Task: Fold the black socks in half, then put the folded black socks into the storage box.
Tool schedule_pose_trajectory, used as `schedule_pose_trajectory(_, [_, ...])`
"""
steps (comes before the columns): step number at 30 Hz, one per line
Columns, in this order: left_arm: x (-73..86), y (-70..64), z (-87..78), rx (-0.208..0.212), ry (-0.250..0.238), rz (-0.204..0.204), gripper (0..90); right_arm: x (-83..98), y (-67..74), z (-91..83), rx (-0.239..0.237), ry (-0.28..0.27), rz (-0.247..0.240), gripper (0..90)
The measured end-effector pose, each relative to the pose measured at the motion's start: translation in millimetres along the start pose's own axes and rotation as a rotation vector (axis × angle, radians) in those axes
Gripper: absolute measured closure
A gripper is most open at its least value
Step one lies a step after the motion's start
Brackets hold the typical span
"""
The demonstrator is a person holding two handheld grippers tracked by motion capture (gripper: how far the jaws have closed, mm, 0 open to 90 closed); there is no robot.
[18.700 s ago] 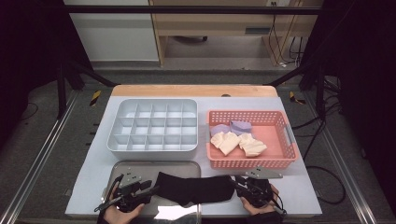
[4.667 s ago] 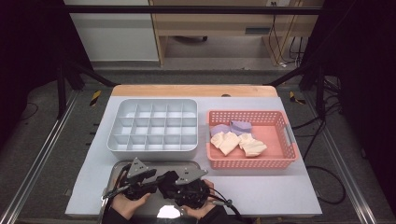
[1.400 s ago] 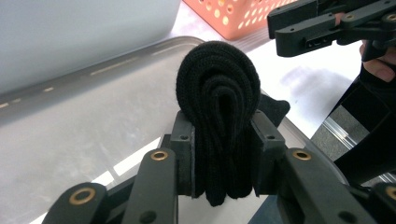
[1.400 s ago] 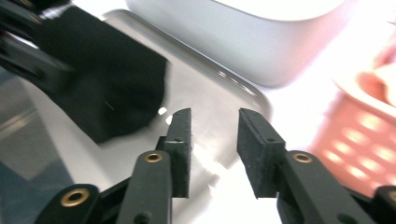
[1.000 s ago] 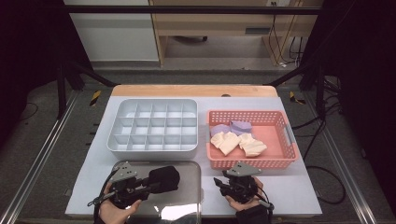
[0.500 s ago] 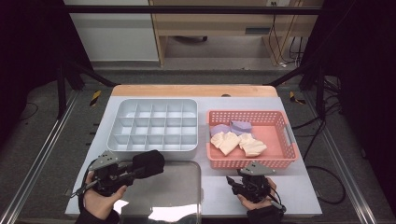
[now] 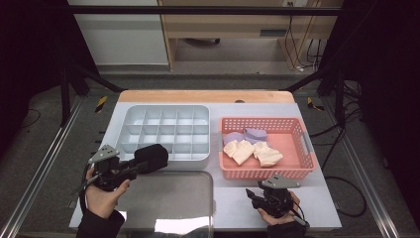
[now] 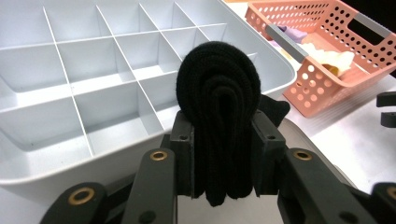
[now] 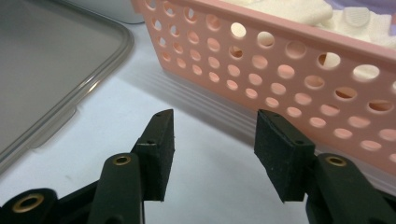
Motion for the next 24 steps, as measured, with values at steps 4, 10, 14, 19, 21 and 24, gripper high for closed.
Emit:
schedule_pose_trajectory(4, [-10.4, 3.0, 0.8, -0.005, -0.003, 0.000, 66.3, 0.4, -0.6, -0.5, 0.005, 0.001, -0.003, 48.0])
schedule_pose_trajectory(10, [-25.6, 7.5, 0.3, -0.001, -0.014, 0.002, 66.5, 0.2, -0.4, 0.1, 0.006, -0.001, -0.004, 47.9])
schedule_pose_trajectory(14, [-31.8, 14.9, 1.6, -0.017, -0.013, -0.008, 66.5, 0.2, -0.7, 0.8, 0.008, -0.002, 0.000, 47.8])
schedule_pose_trajectory(19, [-34.6, 27.4, 6.9, -0.036, -0.008, -0.016, 66.6, -0.3, -0.4, 1.2, 0.008, -0.009, 0.002, 47.5])
schedule_pose_trajectory(21, [-34.6, 33.8, 10.6, -0.048, -0.002, -0.031, 66.7, 0.0, -0.6, 1.4, 0.009, -0.011, 0.002, 47.4])
schedule_pose_trajectory(24, [-33.6, 42.9, 16.8, -0.063, 0.015, -0.039, 66.8, 0.7, -0.6, 1.8, 0.008, -0.008, -0.002, 47.3])
Point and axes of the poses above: each handheld gripper's, and its own axes: z roughly forward along the jaws, x roughly out of its underside, y roughly to its left, the point moved 7 cm from there along z, roughly forward along the jaws, and after that the axes turned 2 degrees about y, right-handed, at the moved point
